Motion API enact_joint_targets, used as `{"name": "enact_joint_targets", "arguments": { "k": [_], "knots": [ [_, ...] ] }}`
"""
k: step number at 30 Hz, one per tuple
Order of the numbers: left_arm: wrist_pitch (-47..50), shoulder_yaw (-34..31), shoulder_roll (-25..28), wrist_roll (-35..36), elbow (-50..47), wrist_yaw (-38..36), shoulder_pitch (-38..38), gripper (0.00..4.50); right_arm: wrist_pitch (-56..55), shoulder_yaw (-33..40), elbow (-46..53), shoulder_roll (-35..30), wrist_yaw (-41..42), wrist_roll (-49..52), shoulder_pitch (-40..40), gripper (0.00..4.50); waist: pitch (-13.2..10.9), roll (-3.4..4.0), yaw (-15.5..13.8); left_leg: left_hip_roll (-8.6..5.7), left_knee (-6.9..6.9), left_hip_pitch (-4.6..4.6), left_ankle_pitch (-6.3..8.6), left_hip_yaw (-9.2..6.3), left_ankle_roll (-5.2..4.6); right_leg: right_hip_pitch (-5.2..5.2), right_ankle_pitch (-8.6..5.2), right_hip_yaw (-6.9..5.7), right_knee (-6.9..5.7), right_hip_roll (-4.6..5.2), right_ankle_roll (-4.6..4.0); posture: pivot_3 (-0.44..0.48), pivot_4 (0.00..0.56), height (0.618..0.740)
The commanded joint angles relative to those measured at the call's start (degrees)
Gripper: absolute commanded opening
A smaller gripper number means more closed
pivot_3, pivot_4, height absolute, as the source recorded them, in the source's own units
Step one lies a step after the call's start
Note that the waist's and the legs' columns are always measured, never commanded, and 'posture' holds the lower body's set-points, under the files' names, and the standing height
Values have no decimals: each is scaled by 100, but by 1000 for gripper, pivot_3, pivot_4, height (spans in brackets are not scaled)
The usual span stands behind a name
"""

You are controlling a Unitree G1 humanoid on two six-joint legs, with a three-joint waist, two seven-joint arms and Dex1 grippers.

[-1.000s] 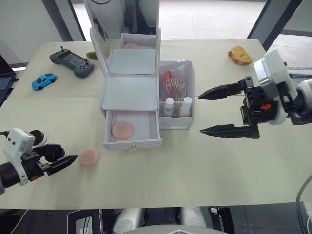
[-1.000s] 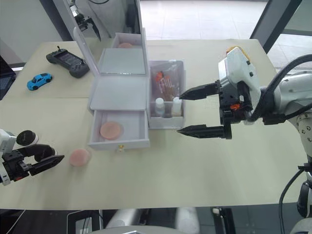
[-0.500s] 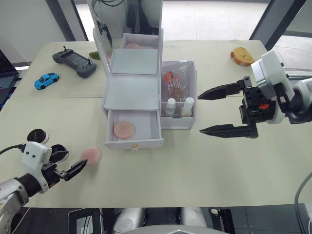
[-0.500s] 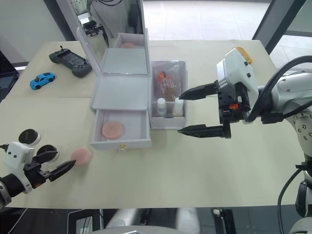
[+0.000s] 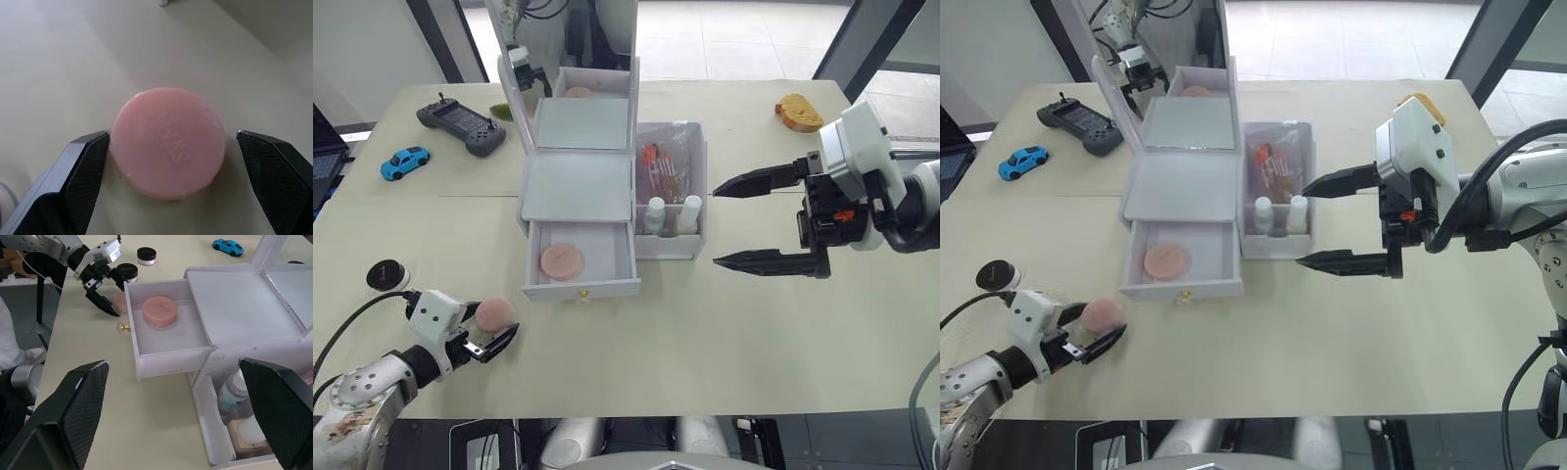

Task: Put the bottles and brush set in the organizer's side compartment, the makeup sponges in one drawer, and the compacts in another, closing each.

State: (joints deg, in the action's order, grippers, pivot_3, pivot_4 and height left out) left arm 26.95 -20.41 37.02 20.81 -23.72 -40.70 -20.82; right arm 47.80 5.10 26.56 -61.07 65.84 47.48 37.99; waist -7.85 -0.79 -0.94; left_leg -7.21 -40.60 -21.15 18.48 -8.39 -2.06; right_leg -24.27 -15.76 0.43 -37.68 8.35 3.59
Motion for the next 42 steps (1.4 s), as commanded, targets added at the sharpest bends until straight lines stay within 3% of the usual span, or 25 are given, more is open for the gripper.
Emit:
{"name": "enact_joint_targets", "arguments": {
  "k": [1, 5, 9, 13, 19, 24, 29, 35, 42],
  "knots": [
    [-117, 136, 1, -125, 90, 71, 86, 4072, -62, 201, 94, -76, -24, 31, 95, 4500, 0, 0, -17, 0, 0, 1, 0, 0, 0, 2, 0, 0, 0, 0, 0, 0, 150, 740],
    [-187, 41, 96, -84, 354, -45, 159, 2986, -104, 232, 99, -98, -2, 11, 39, 4500, 0, 0, -15, 0, 0, 1, 0, 2, 0, 0, 1, 1, 0, 0, 2, 0, 150, 740],
    [-380, -183, 214, -8, 661, -181, 313, 2963, -135, 213, 88, -71, 1, -1, 61, 4500, 0, 0, -3, 1, 0, 3, 0, 2, 0, 0, 1, 0, -1, -1, 2, 0, 150, 740],
    [-155, -633, 531, 519, 952, -283, 1281, 2963, -191, 95, -15, -11, 61, -47, 229, 4500, -4, -6, -27, 1, 0, -1, 0, 0, 0, -4, 1, -6, -3, -3, 2, 0, 150, 740],
    [189, -719, 1333, 1243, 1196, -943, 2816, 2963, -127, 46, -78, 18, 67, -21, 484, 4500, -5, -8, -6, -1, -3, -2, 0, -1, 0, -4, 2, -7, 0, -1, 3, 0, 150, 740],
    [473, 315, 1881, 1733, 880, -2103, 4171, 2963, 126, -47, -69, 69, -138, 35, 733, 4500, -7, -11, 40, -1, -3, -9, 0, -2, 0, -11, 3, -9, 1, 1, 3, 0, 150, 740],
    [737, 1166, 2015, 1817, 726, -2689, 5100, 2963, 301, 96, 4, -62, -299, 96, 762, 4500, -8, -12, 73, 1, -3, -11, 0, -4, 0, -11, 3, -4, -3, -1, 4, 0, 150, 740],
    [444, 2187, 1997, 1149, 738, -3099, 5602, 2963, 687, 428, 226, -261, -620, 362, 612, 4500, -9, -13, 104, 1, -2, -12, 0, -2, 0, -17, 3, -4, -15, -4, 4, 0, 150, 740],
    [145, 2752, 1649, 764, 782, -3349, 5748, 2963, 869, 628, 358, -387, -931, 490, 484, 4500, -9, -14, 87, -1, -4, -13, 0, 0, -1, -15, 3, -10, -16, -4, 4, 0, 150, 740]
  ]
}}
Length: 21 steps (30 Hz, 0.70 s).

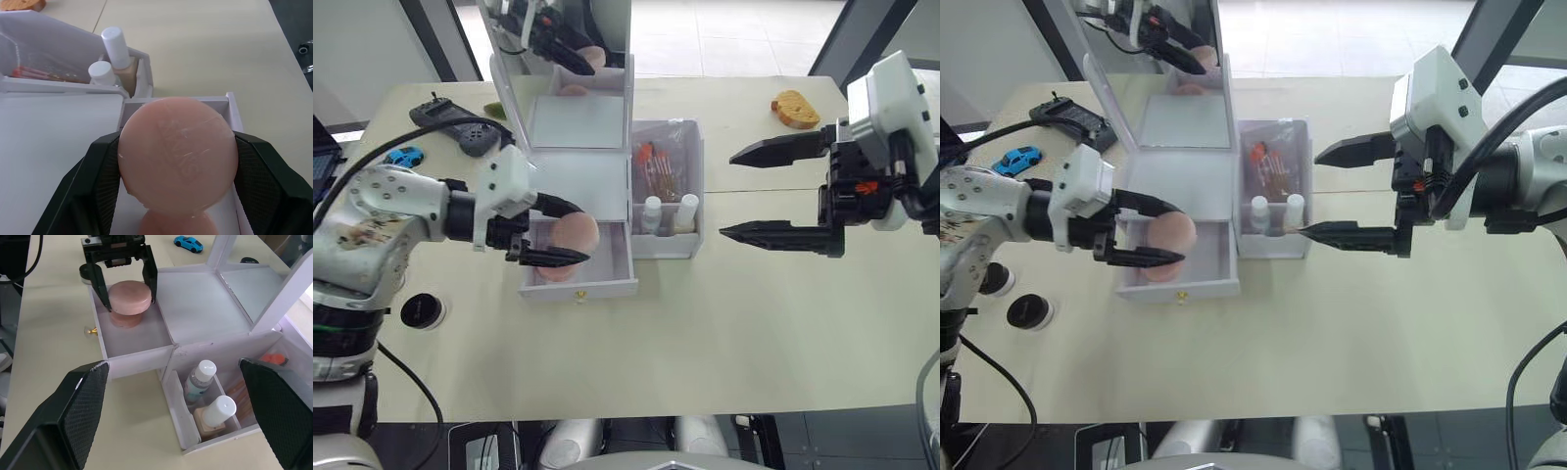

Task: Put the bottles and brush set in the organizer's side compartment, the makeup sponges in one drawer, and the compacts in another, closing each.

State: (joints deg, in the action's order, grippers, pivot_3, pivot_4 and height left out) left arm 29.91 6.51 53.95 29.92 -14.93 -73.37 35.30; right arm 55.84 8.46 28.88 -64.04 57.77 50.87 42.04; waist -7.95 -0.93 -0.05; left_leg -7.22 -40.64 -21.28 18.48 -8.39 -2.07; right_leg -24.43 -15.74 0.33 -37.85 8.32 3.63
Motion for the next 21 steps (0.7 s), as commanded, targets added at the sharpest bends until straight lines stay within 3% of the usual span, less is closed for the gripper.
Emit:
{"name": "enact_joint_targets", "arguments": {
  "k": [1, 21],
  "knots": [
    [-155, 134, -52, -245, -87, -82, 157, 2963, 84, 316, 120, -67, -162, 207, 106, 4500, 0, 0, -4, 0, 0, 0, 0, 0, 0, -1, 0, 0, 1, 0, 0, 0, 150, 740],
    [-249, 577, -531, -1064, 153, 65, 311, 2963, 11, 255, -74, 2, -365, 144, 450, 4500, -1, -2, -47, -1, -10, -4, 0, 1, -1, 0, 1, -15, -9, 1, 1, 0, 150, 740]
  ]
}}
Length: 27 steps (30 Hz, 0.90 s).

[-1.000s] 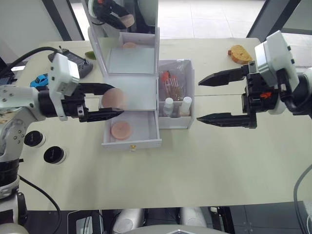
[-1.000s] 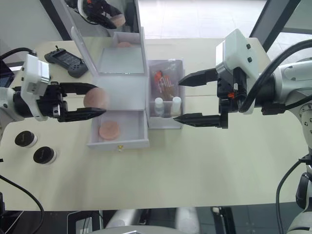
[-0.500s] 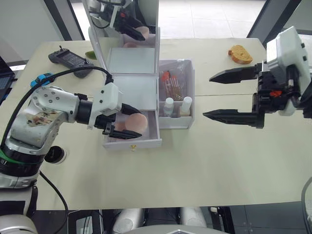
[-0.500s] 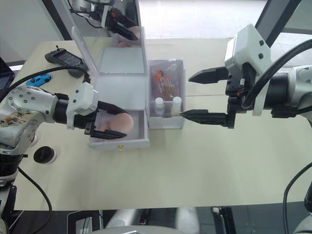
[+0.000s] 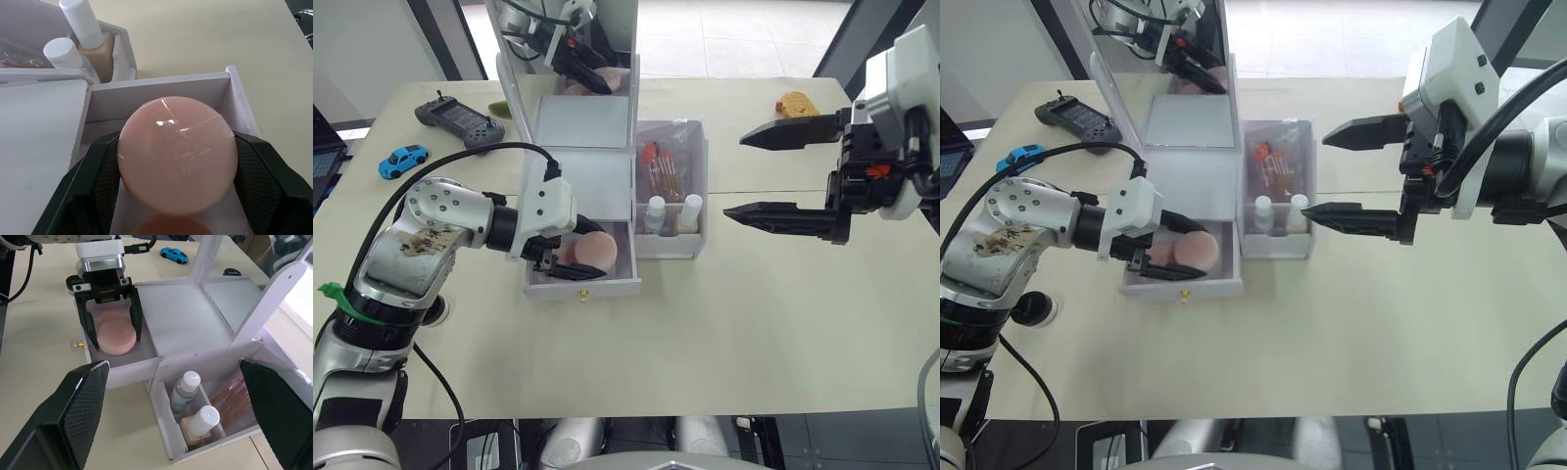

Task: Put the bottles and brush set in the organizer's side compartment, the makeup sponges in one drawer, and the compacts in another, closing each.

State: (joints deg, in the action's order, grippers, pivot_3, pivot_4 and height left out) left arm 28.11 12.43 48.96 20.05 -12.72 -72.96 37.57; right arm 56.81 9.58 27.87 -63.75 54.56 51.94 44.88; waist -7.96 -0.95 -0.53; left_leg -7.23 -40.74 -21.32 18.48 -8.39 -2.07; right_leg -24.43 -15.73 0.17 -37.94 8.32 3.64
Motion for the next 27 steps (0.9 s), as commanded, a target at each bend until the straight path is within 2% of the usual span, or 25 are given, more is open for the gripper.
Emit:
{"name": "enact_joint_targets", "arguments": {
  "k": [1, 3, 7, 8, 16, 21, 23, 27],
  "knots": [
    [-76, 10, -63, -129, -79, 61, 85, 2963, -66, 166, 66, -26, -80, 63, 168, 4500, 0, 0, 0, 0, 0, 0, 0, 0, 0, 0, 0, 0, -2, 0, 0, 0, 150, 740],
    [-86, 33, -107, -211, -97, 101, 84, 2963, -47, 189, 116, -25, -133, 99, 168, 4500, 0, 0, -1, 0, 0, 0, 0, 0, 0, 0, 0, -2, -2, 0, 0, 0, 150, 740],
    [92, -92, -204, -152, -113, 188, 162, 4320, -3, 222, 151, -38, -238, 203, 181, 4500, 0, 0, -8, 0, -1, -1, 0, 0, 0, 0, 0, -2, -2, 1, 0, 0, 150, 740],
    [125, -139, -196, -114, -127, 184, 171, 4480, 8, 228, 163, -44, -260, 228, 178, 4500, 0, 0, -17, -1, -2, 0, 0, 0, 0, 0, 0, -3, -2, 1, 0, 0, 150, 740],
    [804, -805, 178, 660, -424, -29, 99, 4480, 33, 141, 102, -38, -259, 389, 379, 4500, 0, 0, -2, 2, -3, -1, 0, -3, 0, -2, 0, -4, -2, -1, 1, 0, 150, 740],
    [1632, -1745, 566, 1575, -288, -44, 168, 4480, -91, 92, 15, -54, -76, 290, 314, 4500, 0, 0, 5, 2, -3, -1, 0, -3, 0, -4, 0, -6, -3, -2, 1, 0, 150, 740],
    [1966, -2037, 738, 1983, -421, -114, 16, 4480, -157, 74, 4, -32, -30, 232, 309, 4500, 0, 0, 15, 1, -2, -1, 0, -3, 0, -5, 0, -5, -4, -2, 1, 0, 150, 740],
    [2679, -3229, 946, 3498, -1769, -106, -1135, 4480, -324, -83, -18, 93, -2, 80, 393, 4500, -1, 1, 71, 2, 2, -1, 0, -4, 0, -6, 0, -2, -9, 0, 1, 0, 150, 740]
  ]
}}
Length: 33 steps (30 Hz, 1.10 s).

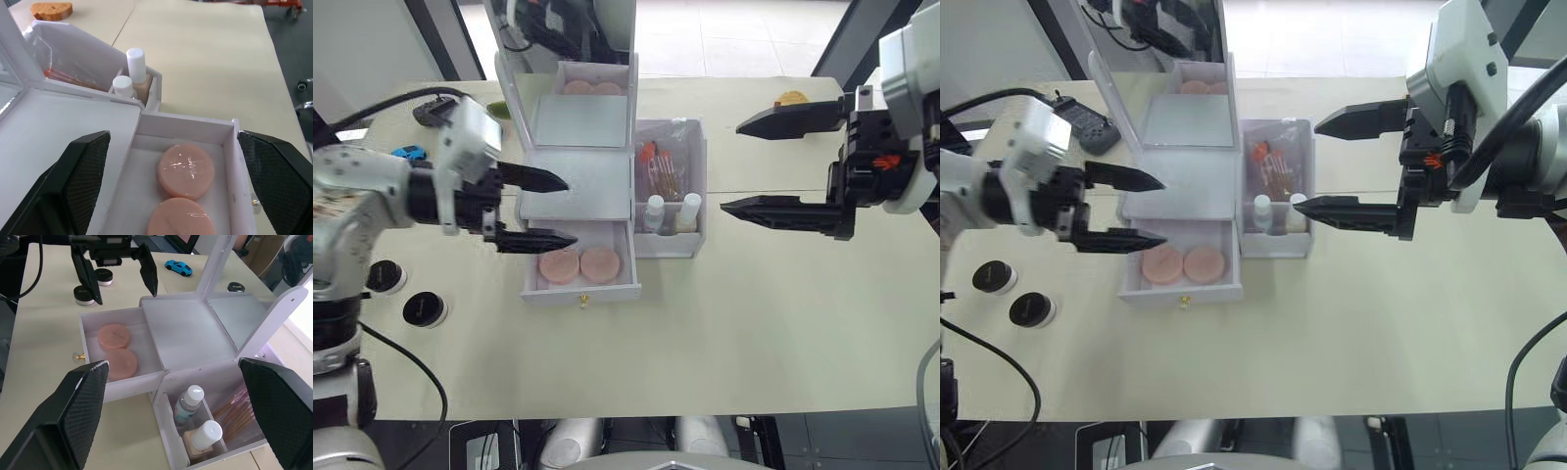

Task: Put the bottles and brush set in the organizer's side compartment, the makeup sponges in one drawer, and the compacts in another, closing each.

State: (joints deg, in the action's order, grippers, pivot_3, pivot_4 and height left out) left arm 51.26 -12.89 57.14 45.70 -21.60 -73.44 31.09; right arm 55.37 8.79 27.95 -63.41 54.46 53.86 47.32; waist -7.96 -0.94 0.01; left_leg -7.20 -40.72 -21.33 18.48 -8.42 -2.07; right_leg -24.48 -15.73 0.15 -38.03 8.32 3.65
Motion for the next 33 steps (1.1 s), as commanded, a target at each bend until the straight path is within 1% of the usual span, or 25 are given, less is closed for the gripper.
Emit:
{"name": "enact_joint_targets", "arguments": {
  "k": [1, 2, 4, 6, 7, 8, 9, 11, 12, 13, 15, 19, 24, 26, 31, 33],
  "knots": [
    [541, -1100, 154, 1164, -1140, -14, -995, 4480, -185, -87, -54, 156, -6, -109, 237, 4500, 0, 0, 51, 0, -2, 0, 0, -1, 0, 0, 0, 0, 2, 1, 0, 0, 150, 740],
    [647, -1425, 163, 1278, -1354, 38, -1497, 4480, -189, -172, -83, 252, -20, -128, 323, 4500, -1, 1, 67, 2, 1, 0, 0, -1, 0, 1, 0, 1, 5, -1, 0, 0, 150, 740],
    [645, -1815, 55, 1326, -1691, 220, -2300, 4480, -218, -269, -134, 424, -122, -230, 416, 4500, -2, 3, 102, 4, 7, 9, 0, 2, 0, -1, 0, 5, 11, -2, 0, 0, 150, 740],
    [599, -2087, -132, 1385, -1957, 422, -2996, 4086, -338, -422, -160, 593, -166, -433, 338, 4500, -3, 5, 80, 4, 11, 17, 0, 1, 1, 2, 0, 9, 23, -4, 0, 0, 150, 740],
    [645, -2245, -261, 1530, -2019, 575, -3305, 3870, -390, -466, -186, 658, -141, -496, 305, 4500, -3, 5, 74, 5, 13, 17, 0, 1, 1, 4, 0, 13, 28, -5, -1, 0, 150, 740],
    [630, -2370, -392, 1594, -2047, 701, -3585, 3566, -435, -488, -211, 700, -100, -548, 272, 4500, -3, 5, 59, 3, 12, 19, 0, 1, 1, 9, 0, 20, 29, -4, 0, 0, 150, 740],
    [479, -2440, -535, 1441, -2094, 767, -3920, 3281, -476, -510, -244, 715, -30, -590, 249, 4500, -3, 6, 29, 1, 12, 21, 0, 1, 1, 13, 0, 30, 32, -3, -1, 0, 150, 740],
    [72, -2459, -886, 967, -2189, 977, -4547, 2623, -548, -574, -320, 700, 142, -696, 200, 4500, -3, 6, -2, -2, 10, 20, 0, 0, 1, 15, 1, 34, 38, -11, -2, 0, 150, 740],
    [-218, -2369, -1031, 637, -2323, 1043, -4879, 2305, -537, -626, -375, 668, 231, -745, 206, 4500, -4, 6, -14, -3, 11, 21, 0, 4, 1, 17, 1, 37, 41, -12, -2, 0, 150, 740],
    [-413, -2279, -1184, 483, -2496, 1059, -5206, 1957, -515, -656, -424, 651, 283, -779, 223, 4500, -4, 6, -18, -2, 11, 21, 0, 9, 0, 16, 1, 40, 40, -11, -2, 0, 150, 740],
    [-706, -2068, -1538, 250, -2658, 1371, -5549, 1309, -452, -660, -454, 631, 371, -766, 242, 4500, -4, 6, -40, 0, 11, 21, 1, 11, 0, 17, 4, 43, 43, -8, -6, 0, 150, 740],
    [-1232, -1445, -2068, -311, -2653, 1934, -5846, 25, -284, -604, -356, 482, 549, -667, 136, 4500, -4, 7, -102, 1, 15, 21, 1, 13, 0, 18, 5, 46, 46, -6, -8, 0, 150, 740],
    [-1695, -643, -2662, -965, -2431, 2787, -5720, 25, -156, -428, -230, 287, 618, -562, -62, 4500, -4, 8, -119, 2, 15, 22, 3, 19, -3, 19, 7, 50, 48, -6, -5, 0, 150, 740],
    [-1804, -377, -2789, -1117, -2322, 2970, -5611, 25, -123, -360, -182, 238, 595, -506, -115, 4500, -4, 8, -118, 2, 16, 22, 3, 22, -3, 16, 7, 52, 45, -5, -5, 0, 150, 740],
    [-2083, 42, -3002, -1482, -1956, 3427, -5105, 25, -43, -145, -109, 69, 605, -403, -269, 4500, -4, 7, -140, 2, 16, 22, 3, 27, -4, 14, 7, 49, 45, -8, -5, 0, 150, 740],
    [-2114, 68, -3104, -1437, -1863, 3565, -4927, 25, -57, -64, -113, 2, 640, -404, -335, 4500, -4, 7, -151, 1, 16, 22, 3, 28, -3, 15, 8, 49, 45, -9, -4, 0, 150, 740]
  ]
}}
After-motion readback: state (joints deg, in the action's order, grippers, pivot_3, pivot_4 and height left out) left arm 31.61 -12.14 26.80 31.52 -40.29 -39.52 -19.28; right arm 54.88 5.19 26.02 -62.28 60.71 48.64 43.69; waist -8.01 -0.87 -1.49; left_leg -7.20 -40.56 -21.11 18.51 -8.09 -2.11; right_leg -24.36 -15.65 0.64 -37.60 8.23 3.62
